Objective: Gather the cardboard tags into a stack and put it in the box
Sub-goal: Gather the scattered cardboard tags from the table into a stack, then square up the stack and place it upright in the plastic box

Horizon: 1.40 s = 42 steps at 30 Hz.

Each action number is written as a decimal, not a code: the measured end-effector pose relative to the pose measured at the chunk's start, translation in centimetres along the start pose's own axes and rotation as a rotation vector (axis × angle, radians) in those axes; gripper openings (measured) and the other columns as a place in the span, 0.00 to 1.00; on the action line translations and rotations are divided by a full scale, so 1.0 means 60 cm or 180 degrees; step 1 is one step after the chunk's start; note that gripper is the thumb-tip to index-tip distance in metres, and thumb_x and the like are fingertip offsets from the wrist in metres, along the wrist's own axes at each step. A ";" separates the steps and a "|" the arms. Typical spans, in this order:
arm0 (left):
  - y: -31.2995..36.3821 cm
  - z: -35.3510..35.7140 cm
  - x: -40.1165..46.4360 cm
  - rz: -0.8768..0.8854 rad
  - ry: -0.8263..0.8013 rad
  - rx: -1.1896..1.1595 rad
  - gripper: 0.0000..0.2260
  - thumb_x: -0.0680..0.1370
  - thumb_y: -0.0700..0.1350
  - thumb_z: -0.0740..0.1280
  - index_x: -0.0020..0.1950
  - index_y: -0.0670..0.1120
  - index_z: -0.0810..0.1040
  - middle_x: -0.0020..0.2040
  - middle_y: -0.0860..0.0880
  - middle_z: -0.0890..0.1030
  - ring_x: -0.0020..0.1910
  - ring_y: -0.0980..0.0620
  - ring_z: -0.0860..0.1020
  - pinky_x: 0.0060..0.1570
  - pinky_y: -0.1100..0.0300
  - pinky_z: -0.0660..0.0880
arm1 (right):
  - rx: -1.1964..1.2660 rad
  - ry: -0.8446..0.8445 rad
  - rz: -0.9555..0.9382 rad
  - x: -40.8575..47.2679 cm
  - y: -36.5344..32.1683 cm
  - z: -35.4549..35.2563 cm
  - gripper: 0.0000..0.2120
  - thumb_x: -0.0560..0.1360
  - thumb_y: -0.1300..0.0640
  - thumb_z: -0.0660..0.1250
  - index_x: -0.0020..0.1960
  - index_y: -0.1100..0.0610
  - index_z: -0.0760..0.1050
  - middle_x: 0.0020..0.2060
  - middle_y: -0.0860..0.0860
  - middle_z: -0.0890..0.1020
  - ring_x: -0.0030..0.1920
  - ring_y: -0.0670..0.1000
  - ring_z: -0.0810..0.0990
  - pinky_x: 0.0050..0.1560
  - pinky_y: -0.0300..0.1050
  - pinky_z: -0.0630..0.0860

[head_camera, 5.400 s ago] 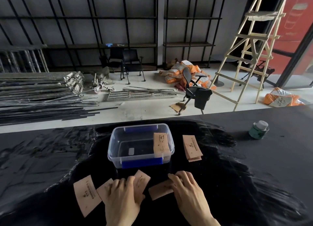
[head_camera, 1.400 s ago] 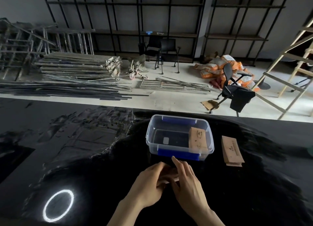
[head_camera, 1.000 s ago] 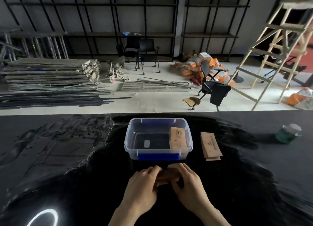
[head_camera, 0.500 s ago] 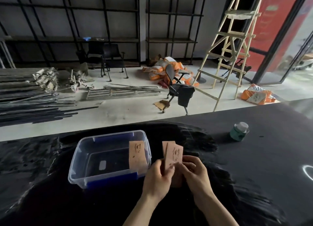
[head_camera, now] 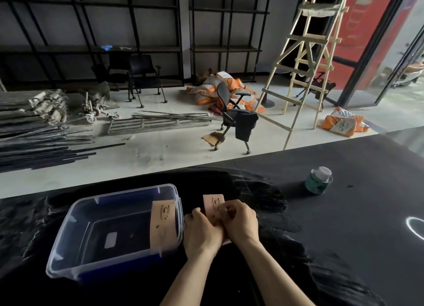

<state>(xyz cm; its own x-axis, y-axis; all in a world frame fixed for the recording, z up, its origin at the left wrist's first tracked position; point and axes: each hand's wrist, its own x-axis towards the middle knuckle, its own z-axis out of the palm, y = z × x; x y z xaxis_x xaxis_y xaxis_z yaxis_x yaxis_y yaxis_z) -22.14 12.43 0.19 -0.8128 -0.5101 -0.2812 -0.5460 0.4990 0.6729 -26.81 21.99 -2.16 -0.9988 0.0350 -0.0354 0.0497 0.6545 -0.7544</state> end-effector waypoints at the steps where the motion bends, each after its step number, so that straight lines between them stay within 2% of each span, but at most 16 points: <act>1: 0.000 0.002 0.000 -0.0081 0.0030 -0.0034 0.28 0.79 0.53 0.67 0.75 0.43 0.65 0.70 0.40 0.73 0.69 0.40 0.74 0.64 0.49 0.73 | -0.0021 -0.0086 0.0020 0.000 0.002 0.001 0.07 0.77 0.51 0.71 0.54 0.51 0.84 0.48 0.52 0.86 0.50 0.53 0.84 0.52 0.48 0.80; 3: 0.005 0.007 0.007 -0.0216 0.0030 -0.0068 0.26 0.80 0.54 0.65 0.74 0.42 0.66 0.69 0.40 0.74 0.67 0.40 0.76 0.61 0.49 0.74 | -0.0048 -0.0260 0.0116 0.006 0.006 0.000 0.11 0.79 0.49 0.70 0.57 0.53 0.82 0.52 0.54 0.85 0.53 0.55 0.83 0.55 0.50 0.79; 6: 0.011 0.009 0.018 -0.0355 -0.0166 -0.0115 0.21 0.80 0.49 0.65 0.69 0.40 0.70 0.67 0.39 0.78 0.65 0.39 0.78 0.60 0.49 0.74 | 0.0144 -0.0501 0.0354 0.010 0.004 -0.004 0.14 0.80 0.50 0.69 0.63 0.54 0.79 0.57 0.54 0.85 0.57 0.55 0.83 0.60 0.51 0.79; 9: 0.007 0.012 0.015 -0.0378 -0.0387 -0.0263 0.19 0.77 0.45 0.67 0.66 0.39 0.73 0.64 0.38 0.79 0.63 0.38 0.78 0.61 0.49 0.76 | 0.0349 -0.0606 0.0546 -0.002 0.008 -0.011 0.18 0.80 0.54 0.69 0.69 0.55 0.75 0.61 0.54 0.84 0.59 0.55 0.82 0.62 0.53 0.79; 12: 0.000 0.011 -0.005 -0.0297 -0.0407 -0.0549 0.21 0.75 0.44 0.70 0.66 0.41 0.73 0.64 0.39 0.78 0.61 0.40 0.79 0.60 0.48 0.78 | 0.0751 -0.0612 0.0507 -0.028 0.022 -0.023 0.19 0.80 0.61 0.69 0.70 0.55 0.74 0.60 0.56 0.82 0.58 0.56 0.82 0.61 0.58 0.80; 14: -0.005 0.010 -0.022 -0.0119 -0.0415 -0.0920 0.22 0.74 0.41 0.72 0.67 0.44 0.72 0.64 0.41 0.78 0.58 0.42 0.80 0.59 0.47 0.80 | 0.1331 -0.0528 0.0473 -0.055 0.032 -0.040 0.19 0.79 0.64 0.70 0.68 0.53 0.75 0.58 0.57 0.82 0.57 0.58 0.84 0.56 0.59 0.83; 16: -0.012 0.004 -0.042 0.0167 -0.0460 -0.1251 0.26 0.72 0.37 0.74 0.68 0.47 0.72 0.65 0.43 0.76 0.58 0.45 0.80 0.58 0.48 0.82 | 0.1969 -0.0513 0.0409 -0.084 0.040 -0.060 0.21 0.78 0.68 0.71 0.67 0.50 0.76 0.56 0.58 0.83 0.54 0.58 0.85 0.48 0.53 0.86; 17: -0.016 -0.002 -0.053 0.0366 -0.0461 -0.1340 0.28 0.72 0.36 0.75 0.69 0.49 0.71 0.66 0.45 0.74 0.58 0.48 0.81 0.56 0.53 0.83 | 0.2155 -0.0503 0.0324 -0.099 0.044 -0.069 0.24 0.78 0.70 0.71 0.68 0.50 0.76 0.55 0.58 0.83 0.54 0.58 0.86 0.46 0.49 0.85; 20: -0.038 -0.030 -0.084 0.0962 -0.0529 -0.1424 0.29 0.74 0.35 0.75 0.71 0.53 0.71 0.64 0.51 0.73 0.53 0.57 0.80 0.44 0.70 0.81 | 0.2277 -0.0467 0.0044 -0.139 0.040 -0.086 0.29 0.77 0.71 0.72 0.72 0.50 0.73 0.59 0.56 0.84 0.57 0.54 0.85 0.48 0.45 0.84; 23: -0.077 -0.073 -0.112 0.1269 -0.0652 -0.1463 0.32 0.74 0.31 0.74 0.70 0.57 0.69 0.60 0.53 0.81 0.55 0.61 0.82 0.46 0.71 0.80 | 0.2224 -0.0638 -0.0217 -0.181 0.018 -0.078 0.29 0.76 0.71 0.73 0.71 0.50 0.75 0.58 0.54 0.86 0.58 0.53 0.85 0.50 0.44 0.83; 26: -0.133 -0.126 -0.131 0.1347 -0.0548 -0.1388 0.31 0.74 0.31 0.73 0.67 0.61 0.71 0.57 0.55 0.82 0.58 0.66 0.79 0.52 0.69 0.79 | 0.1978 -0.0950 -0.0557 -0.225 -0.019 -0.047 0.24 0.77 0.70 0.71 0.66 0.48 0.78 0.56 0.54 0.87 0.57 0.55 0.86 0.55 0.51 0.84; 29: -0.196 -0.181 -0.148 0.1172 -0.0411 -0.1454 0.26 0.74 0.34 0.75 0.61 0.60 0.76 0.57 0.54 0.83 0.59 0.61 0.81 0.56 0.63 0.80 | 0.1741 -0.1083 -0.0720 -0.264 -0.056 0.009 0.24 0.77 0.73 0.69 0.66 0.51 0.77 0.56 0.54 0.87 0.57 0.53 0.86 0.57 0.57 0.84; 34: -0.293 -0.253 -0.167 0.1098 -0.0051 -0.1516 0.29 0.70 0.27 0.73 0.62 0.55 0.77 0.55 0.52 0.85 0.56 0.63 0.82 0.50 0.73 0.77 | 0.1660 -0.1323 -0.0978 -0.325 -0.110 0.099 0.24 0.76 0.74 0.65 0.64 0.51 0.76 0.54 0.53 0.87 0.56 0.53 0.86 0.56 0.57 0.84; 38: -0.339 -0.274 -0.179 0.1052 0.0083 -0.1729 0.31 0.69 0.23 0.67 0.59 0.56 0.77 0.54 0.51 0.85 0.55 0.59 0.84 0.54 0.65 0.80 | 0.1738 -0.1442 -0.1024 -0.363 -0.133 0.149 0.27 0.74 0.75 0.64 0.65 0.50 0.75 0.54 0.53 0.87 0.55 0.54 0.86 0.55 0.58 0.84; 40: -0.353 -0.273 -0.183 0.1040 0.0002 -0.1853 0.30 0.70 0.22 0.64 0.60 0.54 0.76 0.54 0.48 0.85 0.54 0.55 0.85 0.52 0.64 0.80 | 0.1892 -0.1503 -0.0985 -0.379 -0.137 0.164 0.28 0.74 0.76 0.63 0.66 0.50 0.74 0.56 0.55 0.86 0.57 0.55 0.85 0.57 0.57 0.84; 42: -0.365 -0.270 -0.185 0.0960 -0.0129 -0.2195 0.27 0.71 0.24 0.64 0.63 0.50 0.74 0.55 0.45 0.85 0.54 0.51 0.85 0.50 0.63 0.81 | 0.2155 -0.1588 -0.0804 -0.387 -0.139 0.171 0.27 0.73 0.73 0.62 0.66 0.50 0.76 0.56 0.56 0.86 0.57 0.55 0.85 0.57 0.55 0.83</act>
<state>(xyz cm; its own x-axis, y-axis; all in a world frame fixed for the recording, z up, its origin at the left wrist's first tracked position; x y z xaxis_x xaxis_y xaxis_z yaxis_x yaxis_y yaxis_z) 2.11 -4.18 -0.37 -0.9210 -0.3881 -0.0327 -0.0584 0.0544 0.9968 -4.05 7.96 -1.77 -0.8725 -0.4882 0.0221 -0.0275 0.0040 -0.9996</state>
